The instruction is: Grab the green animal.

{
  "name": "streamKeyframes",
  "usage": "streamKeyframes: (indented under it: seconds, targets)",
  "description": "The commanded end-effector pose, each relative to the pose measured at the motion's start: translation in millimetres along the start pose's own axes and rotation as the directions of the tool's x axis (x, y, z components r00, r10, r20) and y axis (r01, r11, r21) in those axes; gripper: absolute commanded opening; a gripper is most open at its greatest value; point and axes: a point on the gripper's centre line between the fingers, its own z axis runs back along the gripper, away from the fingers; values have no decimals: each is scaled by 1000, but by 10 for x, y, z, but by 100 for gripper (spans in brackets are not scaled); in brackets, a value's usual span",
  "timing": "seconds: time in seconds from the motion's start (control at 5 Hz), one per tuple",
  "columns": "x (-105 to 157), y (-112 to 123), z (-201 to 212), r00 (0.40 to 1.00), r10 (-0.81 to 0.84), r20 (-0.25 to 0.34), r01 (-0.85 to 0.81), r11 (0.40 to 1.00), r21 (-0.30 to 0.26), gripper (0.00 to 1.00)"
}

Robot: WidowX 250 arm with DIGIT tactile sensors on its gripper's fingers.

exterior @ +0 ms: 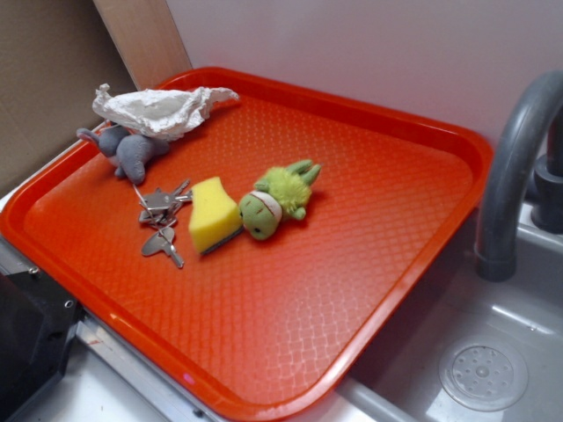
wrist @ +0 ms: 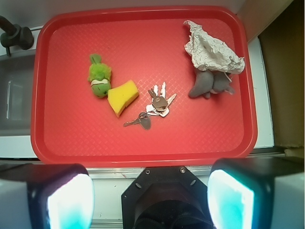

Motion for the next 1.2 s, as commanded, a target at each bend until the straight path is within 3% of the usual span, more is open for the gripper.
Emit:
streamKeyframes:
  seconds: [0.0,0.2,0.4,0.8,1.0]
  targets:
    - [0,0,0,1000,0,0,0,1000,0,100]
    - [130,-299,13,1000,-24,9,24,1000,5,100]
    - [288,-511,-67,998,-33,59,36,999,-41,100]
    - [1053,-688,-762,992,-9,130,6,1000,26,100]
    - [1283,-735,-1190,996,-36,86,33,999,35,100]
